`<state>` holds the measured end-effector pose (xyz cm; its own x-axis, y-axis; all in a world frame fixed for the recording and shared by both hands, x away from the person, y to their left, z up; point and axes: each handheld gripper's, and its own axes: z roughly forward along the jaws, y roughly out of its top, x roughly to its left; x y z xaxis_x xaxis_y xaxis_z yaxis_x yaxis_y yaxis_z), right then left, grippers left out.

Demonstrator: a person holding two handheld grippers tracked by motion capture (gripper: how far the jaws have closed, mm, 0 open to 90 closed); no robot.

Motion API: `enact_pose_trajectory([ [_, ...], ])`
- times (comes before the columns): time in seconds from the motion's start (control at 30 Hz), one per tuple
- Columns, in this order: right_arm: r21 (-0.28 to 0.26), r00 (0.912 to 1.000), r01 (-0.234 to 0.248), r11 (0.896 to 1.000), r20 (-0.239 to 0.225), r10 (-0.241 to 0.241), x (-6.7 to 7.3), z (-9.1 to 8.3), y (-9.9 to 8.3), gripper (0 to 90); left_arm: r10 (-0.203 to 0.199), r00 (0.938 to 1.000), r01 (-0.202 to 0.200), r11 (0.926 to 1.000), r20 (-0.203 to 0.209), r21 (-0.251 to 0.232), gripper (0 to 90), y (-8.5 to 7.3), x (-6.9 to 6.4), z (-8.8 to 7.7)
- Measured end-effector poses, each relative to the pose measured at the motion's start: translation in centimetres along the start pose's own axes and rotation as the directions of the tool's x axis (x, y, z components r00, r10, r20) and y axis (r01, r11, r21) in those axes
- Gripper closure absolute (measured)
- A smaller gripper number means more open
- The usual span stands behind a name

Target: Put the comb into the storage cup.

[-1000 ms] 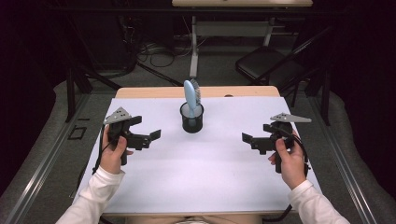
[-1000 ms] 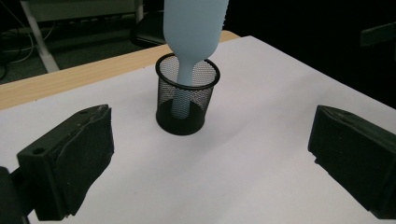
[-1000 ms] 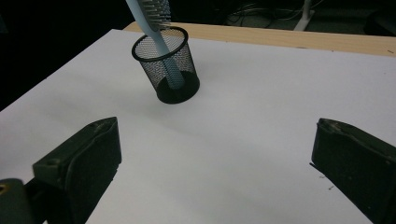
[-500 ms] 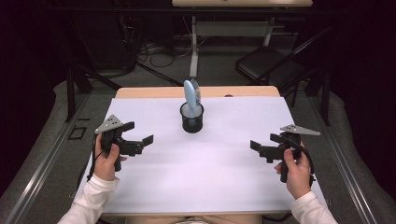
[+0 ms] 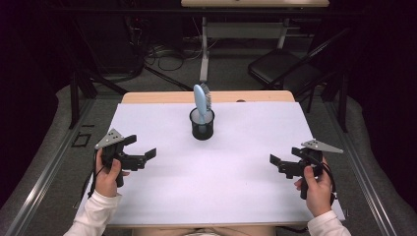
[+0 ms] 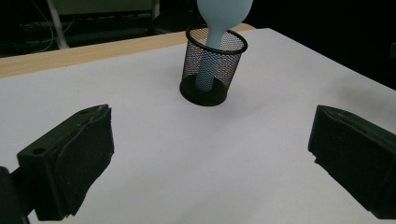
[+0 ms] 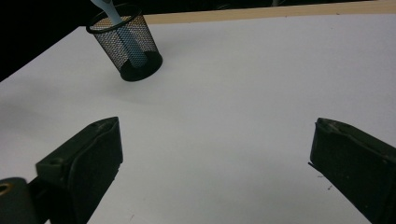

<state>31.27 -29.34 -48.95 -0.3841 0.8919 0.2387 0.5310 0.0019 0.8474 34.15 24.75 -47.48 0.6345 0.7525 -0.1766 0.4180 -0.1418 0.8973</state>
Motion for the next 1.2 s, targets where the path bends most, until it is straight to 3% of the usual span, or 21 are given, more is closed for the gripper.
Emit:
enact_pose_trajectory([
  [0.3,-0.002,0.9999,0.01,1.0,0.006,-0.01,0.4,0.4,-1.2,1.6,0.033,0.9995,-0.033,0.9995,0.003,-0.002,0.5,-0.9,0.1,0.0],
  [0.97,-0.006,0.9992,0.039,0.999,-0.008,-0.039,1.2,1.4,-3.2,0.0,-0.014,0.9999,0.014,0.9995,-0.009,-0.028,0.5,-3.1,1.0,0.3],
  [1.2,-0.012,0.9988,0.046,0.999,-0.017,-0.047,1.4,1.7,-3.7,0.0,-0.013,0.9999,0.013,0.9994,-0.01,-0.032,0.5,-3.7,1.3,0.3],
])
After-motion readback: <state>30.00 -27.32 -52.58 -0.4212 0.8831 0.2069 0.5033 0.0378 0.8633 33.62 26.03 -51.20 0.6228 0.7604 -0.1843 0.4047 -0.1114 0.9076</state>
